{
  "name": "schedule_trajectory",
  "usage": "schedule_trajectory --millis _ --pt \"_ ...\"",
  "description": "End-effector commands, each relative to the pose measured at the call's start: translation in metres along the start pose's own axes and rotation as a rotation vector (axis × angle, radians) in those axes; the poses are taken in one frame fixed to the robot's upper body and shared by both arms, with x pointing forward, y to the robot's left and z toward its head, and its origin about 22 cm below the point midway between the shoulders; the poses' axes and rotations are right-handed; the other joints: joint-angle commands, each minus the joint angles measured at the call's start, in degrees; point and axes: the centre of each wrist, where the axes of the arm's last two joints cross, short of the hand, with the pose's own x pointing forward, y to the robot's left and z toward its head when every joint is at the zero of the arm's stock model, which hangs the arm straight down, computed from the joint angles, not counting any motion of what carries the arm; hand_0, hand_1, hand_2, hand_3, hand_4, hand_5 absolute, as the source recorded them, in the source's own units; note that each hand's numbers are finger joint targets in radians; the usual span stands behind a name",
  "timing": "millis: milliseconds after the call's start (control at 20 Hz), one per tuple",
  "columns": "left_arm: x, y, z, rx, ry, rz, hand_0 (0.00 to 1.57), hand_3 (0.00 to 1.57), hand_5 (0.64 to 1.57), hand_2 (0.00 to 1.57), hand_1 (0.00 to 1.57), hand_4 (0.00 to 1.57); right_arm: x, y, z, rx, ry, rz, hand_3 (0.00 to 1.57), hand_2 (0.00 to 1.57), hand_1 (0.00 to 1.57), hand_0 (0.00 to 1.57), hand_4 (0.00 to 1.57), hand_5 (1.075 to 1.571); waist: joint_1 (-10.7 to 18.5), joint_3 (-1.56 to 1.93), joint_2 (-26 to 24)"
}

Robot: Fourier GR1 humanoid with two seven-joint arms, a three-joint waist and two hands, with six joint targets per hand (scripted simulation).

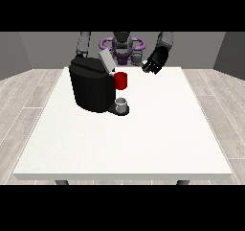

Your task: Insert the coffee pod into the coffee machine and close the lid

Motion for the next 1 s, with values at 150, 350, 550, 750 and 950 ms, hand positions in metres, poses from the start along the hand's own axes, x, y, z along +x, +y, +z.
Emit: schedule_trajectory --millis 150,350,550,750,950 --pt "0.021 0.028 -0.005 -0.008 0.007 -0.017 1.40 1.34 1.571 1.40 1.40 0.60 0.003 -0.012 -0.003 0.027 0.010 -0.008 0.00 0.00 0.00 0.00 0.00 1.571 -1.26 0.00 -2.75" --pt "0.043 0.075 -0.006 0.065 -0.056 0.043 1.38 1.38 1.571 1.40 1.38 0.52 0.015 0.013 -0.004 0.026 -0.065 -0.031 0.00 0.00 0.00 0.00 0.00 1.571 -3.20 0.00 0.37" --pt "0.049 0.117 -0.001 0.121 0.002 0.079 1.23 1.27 1.571 1.26 1.23 0.50 0.046 0.028 -0.005 0.126 -0.126 -0.048 0.00 0.00 0.00 0.00 0.00 1.571 -8.08 -0.01 -0.02" --pt "0.079 0.114 -0.010 0.171 -0.026 0.039 1.26 1.27 1.571 1.29 1.26 0.49 0.028 0.003 -0.008 0.043 -0.184 -0.051 0.00 0.00 0.00 0.00 0.00 1.571 -7.54 0.02 2.99" --pt "0.050 0.144 0.006 0.194 0.031 0.038 1.20 1.26 1.571 1.27 1.20 0.49 0.091 0.026 -0.012 0.074 -0.221 -0.069 0.00 0.00 0.00 0.00 0.00 1.571 -11.41 -0.03 4.93"
